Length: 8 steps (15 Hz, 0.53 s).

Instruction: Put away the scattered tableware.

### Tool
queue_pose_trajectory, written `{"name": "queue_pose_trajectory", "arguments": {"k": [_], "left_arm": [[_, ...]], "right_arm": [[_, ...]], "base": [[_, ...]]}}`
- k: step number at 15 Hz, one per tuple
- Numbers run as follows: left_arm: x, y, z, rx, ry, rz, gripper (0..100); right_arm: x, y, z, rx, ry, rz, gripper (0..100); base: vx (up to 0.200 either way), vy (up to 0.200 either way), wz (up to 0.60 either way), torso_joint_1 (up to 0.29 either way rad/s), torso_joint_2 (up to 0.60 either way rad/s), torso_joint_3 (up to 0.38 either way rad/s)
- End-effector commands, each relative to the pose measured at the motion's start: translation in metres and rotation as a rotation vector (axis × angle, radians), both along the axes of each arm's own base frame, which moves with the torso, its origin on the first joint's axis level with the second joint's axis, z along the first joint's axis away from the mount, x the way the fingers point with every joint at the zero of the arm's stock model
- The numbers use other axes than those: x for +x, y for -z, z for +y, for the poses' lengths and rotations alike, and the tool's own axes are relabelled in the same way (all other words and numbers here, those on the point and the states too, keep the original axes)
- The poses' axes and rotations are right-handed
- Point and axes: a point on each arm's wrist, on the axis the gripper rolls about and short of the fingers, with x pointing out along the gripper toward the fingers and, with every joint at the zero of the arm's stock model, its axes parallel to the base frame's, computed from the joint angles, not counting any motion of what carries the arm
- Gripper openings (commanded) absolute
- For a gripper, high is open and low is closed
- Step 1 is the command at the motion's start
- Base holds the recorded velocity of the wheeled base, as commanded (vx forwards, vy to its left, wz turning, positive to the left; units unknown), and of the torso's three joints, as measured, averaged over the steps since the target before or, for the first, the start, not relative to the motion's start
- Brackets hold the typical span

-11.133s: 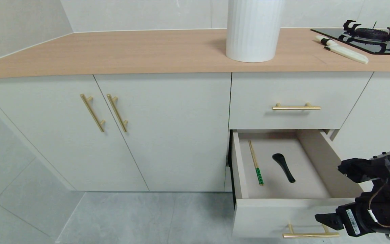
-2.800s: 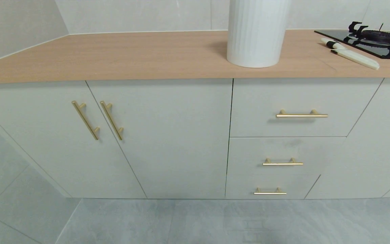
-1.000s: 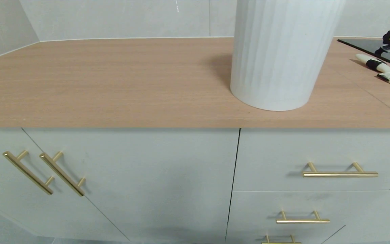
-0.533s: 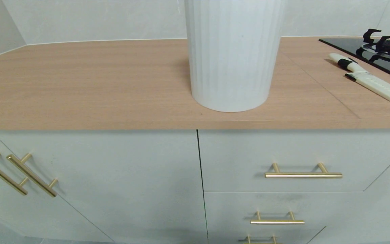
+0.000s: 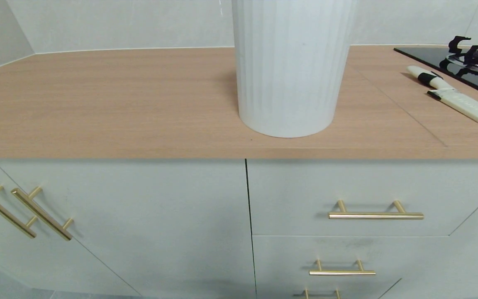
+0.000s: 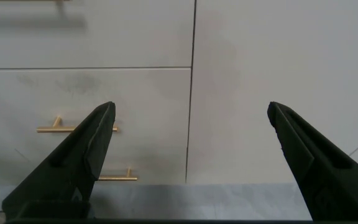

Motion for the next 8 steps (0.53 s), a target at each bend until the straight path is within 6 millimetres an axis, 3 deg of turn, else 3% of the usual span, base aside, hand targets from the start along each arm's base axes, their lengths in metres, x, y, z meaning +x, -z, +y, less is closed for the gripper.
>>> {"name": "queue_pose_trajectory", "arguments": {"k": [1,3,6,8], "left_arm": [[0.0,-0.0001,0.0,-0.001,0.0,0.0,100],[0.0,-0.0001,0.0,-0.001,0.0,0.0,100],[0.0,-0.0001,0.0,0.001,0.0,0.0,100],[0.0,-0.0001,0.0,0.001,0.0,0.0,100]], "right_arm": [[0.0001,0.0,0.0,0.0,0.0,0.002,100],[0.0001,0.0,0.0,0.0,0.0,0.002,100],[0.0001,0.0,0.0,0.0,0.0,0.002,100],[0.0001,0.0,0.0,0.0,0.0,0.002,100]], "base": [[0.0,0.0,0.0,0.0,0.0,0.0],[0.0,0.0,0.0,0.04,-0.11,-0.057],[0.0,0.0,0.0,0.145,-0.17,-0.232],[0.0,0.0,0.0,0.195,-0.51,-0.261]]}}
